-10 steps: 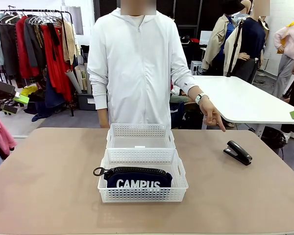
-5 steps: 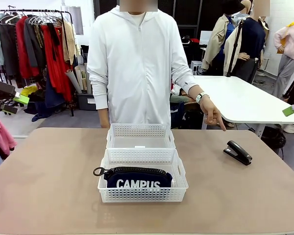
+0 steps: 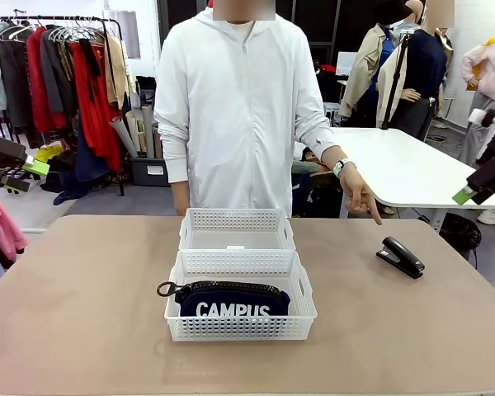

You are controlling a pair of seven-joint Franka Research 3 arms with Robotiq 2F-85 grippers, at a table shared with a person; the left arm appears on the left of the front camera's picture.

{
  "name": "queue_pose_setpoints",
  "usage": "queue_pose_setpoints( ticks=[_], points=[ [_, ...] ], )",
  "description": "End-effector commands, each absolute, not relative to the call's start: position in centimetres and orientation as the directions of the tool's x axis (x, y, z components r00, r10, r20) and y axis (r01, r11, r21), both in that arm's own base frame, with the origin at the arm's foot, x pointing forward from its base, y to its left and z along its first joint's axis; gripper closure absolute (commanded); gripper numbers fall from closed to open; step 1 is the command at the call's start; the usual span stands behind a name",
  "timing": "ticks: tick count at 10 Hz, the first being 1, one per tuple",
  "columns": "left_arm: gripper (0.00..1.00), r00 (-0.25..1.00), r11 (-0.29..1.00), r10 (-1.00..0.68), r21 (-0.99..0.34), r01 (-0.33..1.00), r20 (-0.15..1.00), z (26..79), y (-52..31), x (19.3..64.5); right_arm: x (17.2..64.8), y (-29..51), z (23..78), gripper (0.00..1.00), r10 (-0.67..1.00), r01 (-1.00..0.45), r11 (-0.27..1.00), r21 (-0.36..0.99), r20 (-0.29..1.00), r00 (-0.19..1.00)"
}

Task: Distribute items into two baskets.
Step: Pick up the Stapler that the person points to.

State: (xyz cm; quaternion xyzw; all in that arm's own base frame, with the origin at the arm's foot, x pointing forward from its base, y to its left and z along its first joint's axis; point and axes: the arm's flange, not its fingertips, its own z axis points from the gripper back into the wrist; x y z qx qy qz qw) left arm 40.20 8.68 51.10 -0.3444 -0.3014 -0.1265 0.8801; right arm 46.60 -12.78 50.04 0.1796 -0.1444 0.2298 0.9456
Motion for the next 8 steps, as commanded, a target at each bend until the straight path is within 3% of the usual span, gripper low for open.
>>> queue_pose_setpoints(
  ticks=[1, 5, 8],
  points=[
    [0.00, 0.780, 0.721, 0.000, -0.541, 0.434, 0.625, 51.1, 8.7, 40.3, 49.6, -13.1, 49.4, 0.00, 0.459, -0.544, 0.790, 0.282, 0.316, 0.831],
    [0.00, 0.780, 0.721, 0.000, -0.541, 0.434, 0.625, 51.1, 8.7, 40.3, 53.0, -11.0, 45.9, 0.00, 0.516, -0.563, 0.796, 0.222, 0.237, 0.823],
    [0.00, 0.780, 0.721, 0.000, -0.541, 0.434, 0.625, 51.1, 8.7, 40.3, 54.6, -10.1, 43.2, 0.00, 0.501, -0.526, 0.846, 0.090, 0.202, 0.841]
  ],
)
